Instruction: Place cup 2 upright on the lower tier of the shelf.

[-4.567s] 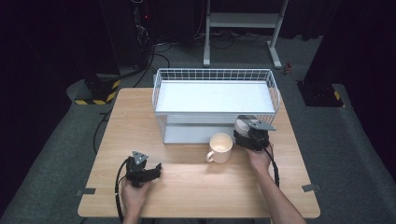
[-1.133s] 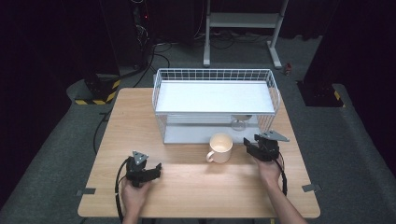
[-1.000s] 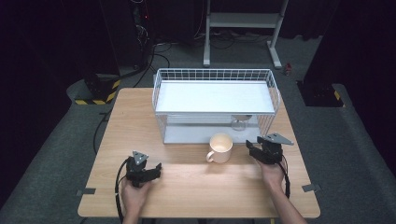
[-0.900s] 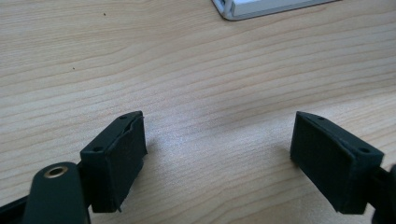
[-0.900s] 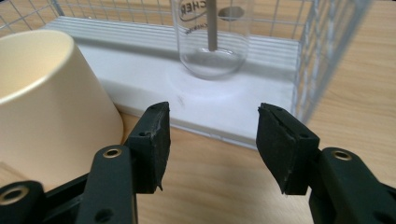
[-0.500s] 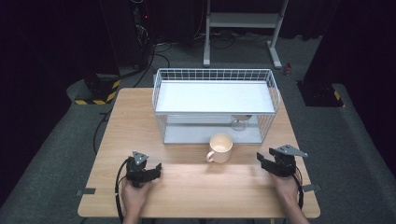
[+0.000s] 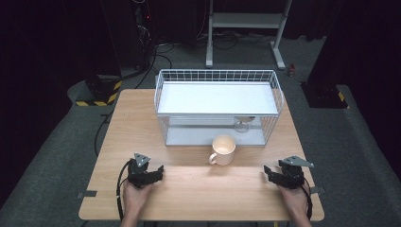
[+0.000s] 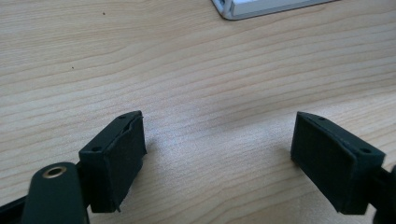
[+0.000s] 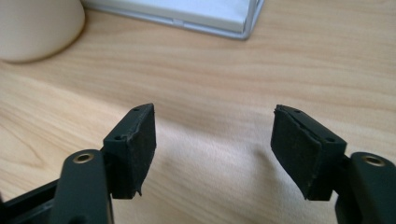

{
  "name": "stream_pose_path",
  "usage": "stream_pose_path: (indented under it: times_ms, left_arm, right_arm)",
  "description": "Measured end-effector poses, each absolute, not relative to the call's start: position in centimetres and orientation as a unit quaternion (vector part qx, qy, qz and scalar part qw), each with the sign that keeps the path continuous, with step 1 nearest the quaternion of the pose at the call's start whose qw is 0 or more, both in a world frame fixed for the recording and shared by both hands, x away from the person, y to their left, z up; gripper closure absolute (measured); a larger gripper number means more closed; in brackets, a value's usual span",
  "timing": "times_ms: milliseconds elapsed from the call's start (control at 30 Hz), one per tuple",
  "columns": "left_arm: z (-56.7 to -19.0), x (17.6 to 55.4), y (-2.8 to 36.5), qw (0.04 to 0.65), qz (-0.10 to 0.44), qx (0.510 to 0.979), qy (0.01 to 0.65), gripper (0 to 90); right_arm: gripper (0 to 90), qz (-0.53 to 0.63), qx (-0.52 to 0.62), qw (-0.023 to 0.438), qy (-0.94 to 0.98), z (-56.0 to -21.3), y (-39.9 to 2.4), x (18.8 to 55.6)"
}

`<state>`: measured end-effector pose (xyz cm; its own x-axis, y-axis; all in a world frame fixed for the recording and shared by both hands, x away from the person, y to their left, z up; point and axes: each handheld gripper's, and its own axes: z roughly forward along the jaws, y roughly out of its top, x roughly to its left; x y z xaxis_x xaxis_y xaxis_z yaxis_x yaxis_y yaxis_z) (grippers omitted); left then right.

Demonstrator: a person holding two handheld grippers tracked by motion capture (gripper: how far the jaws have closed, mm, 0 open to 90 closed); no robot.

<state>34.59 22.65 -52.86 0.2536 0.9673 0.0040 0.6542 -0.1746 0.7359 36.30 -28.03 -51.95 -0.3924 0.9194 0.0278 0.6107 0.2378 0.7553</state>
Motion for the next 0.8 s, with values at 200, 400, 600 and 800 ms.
stream_pose_path:
  times_ms: [200, 400, 600, 800]
  left_arm:
    - [-52.7, 34.6, 22.5, 0.314, 0.236, 0.733, 0.555, 14.9]
    - [-52.2, 34.1, 22.3, 0.333, 0.229, 0.732, 0.548, 14.3]
    - [-51.6, 33.6, 21.4, 0.349, 0.22, 0.741, 0.53, 13.6]
    - [-51.3, 33.2, 20.0, 0.354, 0.212, 0.757, 0.506, 11.7]
  right_arm:
    - [28.0, 0.329, 0.501, 0.216, 0.771, -52.3, -27.9, 36.2]
    - [26.9, 0.326, 0.497, 0.218, 0.774, -52.3, -27.8, 36.2]
    - [25.2, 0.325, 0.496, 0.219, 0.775, -52.3, -27.6, 36.3]
    - [25.2, 0.325, 0.496, 0.219, 0.775, -52.3, -27.6, 36.3]
